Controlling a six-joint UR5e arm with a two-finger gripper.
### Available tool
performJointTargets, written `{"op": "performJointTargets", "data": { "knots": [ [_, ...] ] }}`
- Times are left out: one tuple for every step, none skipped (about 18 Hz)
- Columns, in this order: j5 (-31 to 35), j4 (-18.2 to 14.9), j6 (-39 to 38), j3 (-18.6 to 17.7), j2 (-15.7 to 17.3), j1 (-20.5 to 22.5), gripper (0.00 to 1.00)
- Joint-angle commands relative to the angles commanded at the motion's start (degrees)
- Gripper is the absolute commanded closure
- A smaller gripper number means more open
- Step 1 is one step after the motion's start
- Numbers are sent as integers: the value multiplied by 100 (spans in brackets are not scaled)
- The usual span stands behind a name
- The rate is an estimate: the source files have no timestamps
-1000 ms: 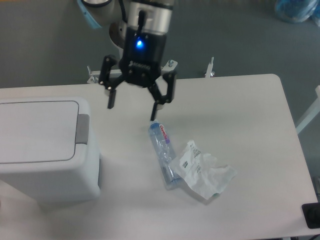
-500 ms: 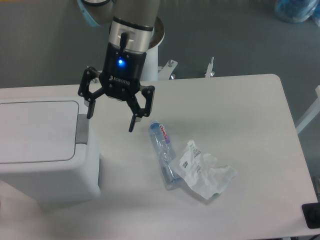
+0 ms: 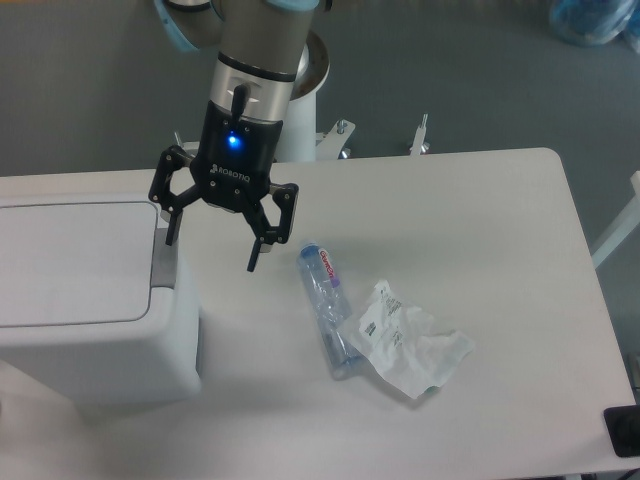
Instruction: Open the trash can
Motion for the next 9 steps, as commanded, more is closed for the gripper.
{"op": "performJointTargets", "data": {
  "knots": [
    [0, 0, 0, 0, -17, 0, 0],
    [0, 0, 0, 0, -26, 0, 0],
    [0, 0, 0, 0, -35, 0, 0],
    [0, -9, -9, 0, -44, -9, 0],
    [0, 0, -9, 0, -61, -9, 0],
    [0, 0, -17, 0, -70, -26, 0],
    [9, 0, -18, 0, -70, -61, 0],
    [9, 0, -18, 0, -79, -62, 0],
    [9, 0, -18, 0, -97, -62, 0]
  ]
}}
